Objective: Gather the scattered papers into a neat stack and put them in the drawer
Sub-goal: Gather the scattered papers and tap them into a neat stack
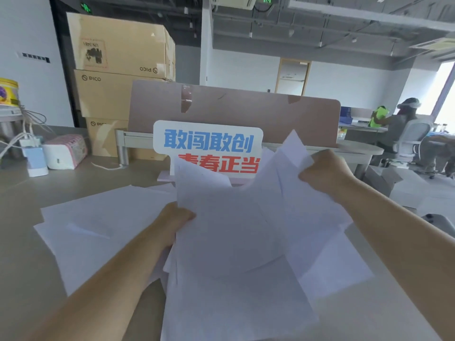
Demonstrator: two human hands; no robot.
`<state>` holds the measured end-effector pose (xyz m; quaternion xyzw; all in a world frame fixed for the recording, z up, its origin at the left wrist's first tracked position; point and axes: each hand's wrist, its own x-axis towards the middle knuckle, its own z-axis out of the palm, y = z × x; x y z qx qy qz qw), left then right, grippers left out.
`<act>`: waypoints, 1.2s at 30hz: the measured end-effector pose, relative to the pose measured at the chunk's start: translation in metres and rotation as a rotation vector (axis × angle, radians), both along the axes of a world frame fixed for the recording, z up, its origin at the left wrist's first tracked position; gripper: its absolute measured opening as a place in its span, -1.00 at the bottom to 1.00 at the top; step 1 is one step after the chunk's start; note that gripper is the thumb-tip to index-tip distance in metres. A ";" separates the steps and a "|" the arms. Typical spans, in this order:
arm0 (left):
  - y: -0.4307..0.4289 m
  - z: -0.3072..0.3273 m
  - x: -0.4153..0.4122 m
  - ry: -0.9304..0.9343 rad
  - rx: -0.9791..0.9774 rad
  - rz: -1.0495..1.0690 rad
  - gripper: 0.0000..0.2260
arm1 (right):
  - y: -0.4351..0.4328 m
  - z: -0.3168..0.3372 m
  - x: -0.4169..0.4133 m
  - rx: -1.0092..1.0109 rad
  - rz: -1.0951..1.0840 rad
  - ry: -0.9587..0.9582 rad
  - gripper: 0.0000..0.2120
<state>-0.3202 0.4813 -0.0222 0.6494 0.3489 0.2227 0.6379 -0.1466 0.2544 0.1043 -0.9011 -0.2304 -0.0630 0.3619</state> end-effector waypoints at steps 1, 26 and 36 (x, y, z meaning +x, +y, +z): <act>-0.001 0.001 0.000 -0.001 -0.020 0.002 -0.82 | 0.003 0.009 -0.009 -0.029 0.020 -0.072 -0.93; 0.007 -0.005 0.007 0.075 -0.011 0.010 -0.76 | 0.011 0.070 -0.022 0.625 -0.087 -0.187 -0.92; 0.001 0.003 -0.001 -0.160 -0.250 -0.045 -0.78 | 0.011 -0.061 0.019 0.473 -0.048 0.601 -0.80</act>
